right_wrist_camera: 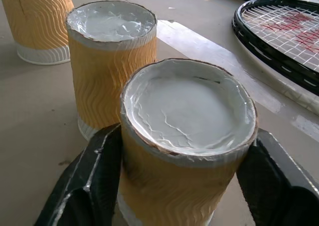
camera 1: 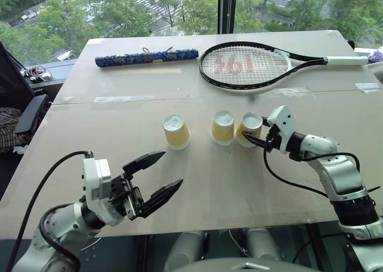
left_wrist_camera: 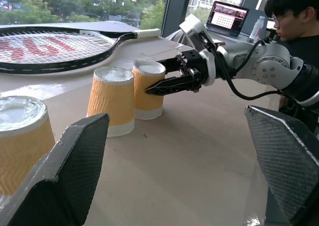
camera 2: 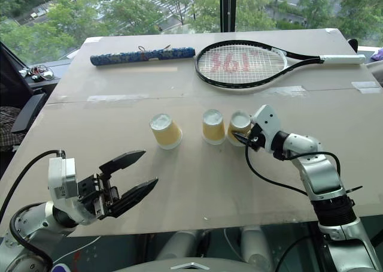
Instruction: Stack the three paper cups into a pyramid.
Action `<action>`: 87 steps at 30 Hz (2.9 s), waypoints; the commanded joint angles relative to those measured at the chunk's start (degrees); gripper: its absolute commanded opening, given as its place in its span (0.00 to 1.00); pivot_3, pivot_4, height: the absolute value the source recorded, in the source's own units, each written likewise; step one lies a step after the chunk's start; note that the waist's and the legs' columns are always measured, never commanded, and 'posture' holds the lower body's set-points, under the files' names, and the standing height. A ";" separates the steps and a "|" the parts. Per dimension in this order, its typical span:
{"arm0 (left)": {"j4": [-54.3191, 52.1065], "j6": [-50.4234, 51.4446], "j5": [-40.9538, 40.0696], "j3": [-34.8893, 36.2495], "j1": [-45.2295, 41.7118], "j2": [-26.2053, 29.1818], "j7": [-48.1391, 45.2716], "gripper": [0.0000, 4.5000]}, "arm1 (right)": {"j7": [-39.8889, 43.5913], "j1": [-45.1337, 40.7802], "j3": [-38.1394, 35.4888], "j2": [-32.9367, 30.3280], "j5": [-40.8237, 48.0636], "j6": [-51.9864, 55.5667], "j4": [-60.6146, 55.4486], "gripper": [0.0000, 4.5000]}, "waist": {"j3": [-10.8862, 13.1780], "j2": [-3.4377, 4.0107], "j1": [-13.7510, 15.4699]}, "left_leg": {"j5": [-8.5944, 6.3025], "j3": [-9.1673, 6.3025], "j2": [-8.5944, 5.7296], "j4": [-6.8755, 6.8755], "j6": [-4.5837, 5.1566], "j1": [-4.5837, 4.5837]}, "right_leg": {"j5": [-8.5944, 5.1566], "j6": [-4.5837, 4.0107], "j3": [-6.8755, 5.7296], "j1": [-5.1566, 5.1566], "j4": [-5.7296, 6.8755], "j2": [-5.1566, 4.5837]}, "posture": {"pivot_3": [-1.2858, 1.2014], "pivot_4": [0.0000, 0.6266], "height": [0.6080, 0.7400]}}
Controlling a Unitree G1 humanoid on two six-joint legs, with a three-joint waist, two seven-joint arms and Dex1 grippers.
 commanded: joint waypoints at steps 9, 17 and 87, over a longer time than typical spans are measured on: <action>7.75 -0.07 5.24 4.19 -5.71 -1.64 9.21 1.00 | 7.75 4.46 -10.35 -3.13 9.37 -8.42 -5.08 0.99 | 0.00 -0.02 0.27 | 0.00 -0.11 -0.01 0.03 0.00 -0.02 | 0.00 0.00 -0.13 0.04 -0.01 -0.02 | 0.52 0.24 1.00; 20.93 3.52 15.21 -3.63 -18.29 3.38 10.57 1.00 | 18.45 12.21 -17.34 -9.43 20.38 -9.44 -15.01 0.99 | 0.00 0.01 0.45 | 0.00 -0.15 -0.01 0.02 0.00 -0.01 | 0.00 0.01 -0.16 0.04 0.01 -0.02 | 0.52 0.24 1.00; 54.96 12.34 27.33 -30.22 -76.86 -14.51 -8.69 0.38 | 30.15 20.96 -40.53 -25.93 37.66 -3.29 -2.61 1.00 | -0.02 -0.32 0.30 | 0.01 -0.37 -0.14 0.65 0.01 -0.05 | 0.00 0.06 -0.41 0.27 0.43 -0.11 | 0.52 0.24 1.00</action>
